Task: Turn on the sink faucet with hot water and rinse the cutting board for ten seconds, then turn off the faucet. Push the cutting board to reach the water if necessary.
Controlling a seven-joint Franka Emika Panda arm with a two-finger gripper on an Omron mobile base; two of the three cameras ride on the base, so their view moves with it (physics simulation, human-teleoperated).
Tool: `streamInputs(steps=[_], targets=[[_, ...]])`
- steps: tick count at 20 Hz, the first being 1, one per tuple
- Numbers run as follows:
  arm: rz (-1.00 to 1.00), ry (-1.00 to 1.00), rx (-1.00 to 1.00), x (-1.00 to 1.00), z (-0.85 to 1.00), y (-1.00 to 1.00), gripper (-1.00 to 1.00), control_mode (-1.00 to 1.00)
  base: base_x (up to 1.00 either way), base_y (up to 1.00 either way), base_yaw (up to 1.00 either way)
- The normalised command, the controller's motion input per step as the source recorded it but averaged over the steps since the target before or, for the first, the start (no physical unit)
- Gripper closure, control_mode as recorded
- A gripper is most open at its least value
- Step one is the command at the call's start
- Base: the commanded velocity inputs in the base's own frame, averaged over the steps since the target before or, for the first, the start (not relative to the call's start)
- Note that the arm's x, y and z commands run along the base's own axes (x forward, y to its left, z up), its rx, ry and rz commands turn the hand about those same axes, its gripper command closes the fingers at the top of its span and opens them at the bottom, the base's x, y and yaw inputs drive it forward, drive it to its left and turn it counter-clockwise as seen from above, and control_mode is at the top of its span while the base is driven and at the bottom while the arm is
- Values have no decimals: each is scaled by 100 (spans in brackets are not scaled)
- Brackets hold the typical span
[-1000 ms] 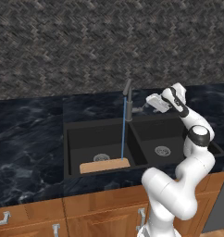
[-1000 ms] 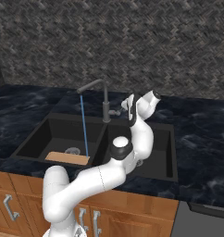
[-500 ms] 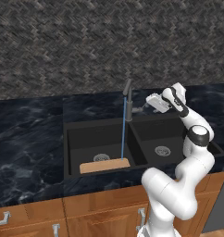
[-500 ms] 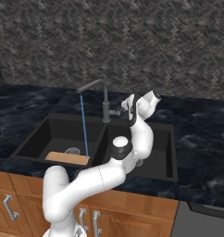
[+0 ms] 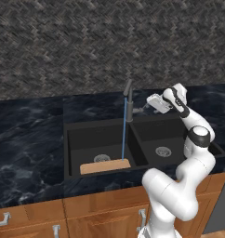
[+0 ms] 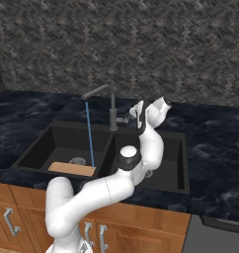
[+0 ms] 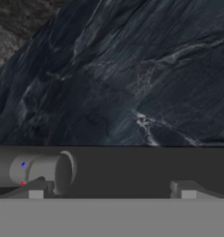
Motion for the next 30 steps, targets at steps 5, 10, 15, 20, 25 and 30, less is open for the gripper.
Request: streamInputs(steps=[5,10,15,20,25,30], targets=[[0,0,0,0,-27,21,-100,-100,0,0,0],[0,5,0,0,-30,27,-100,-100,0,0,0],[0,3,0,0,-27,28,-100,-100,0,0,0],[0,3,0,0,-27,28,-100,-100,0,0,0],[0,1,0,0,-19,27,-100,-100,0,0,0],[0,1,0,0,-21,27,-100,-100,0,0,0]])
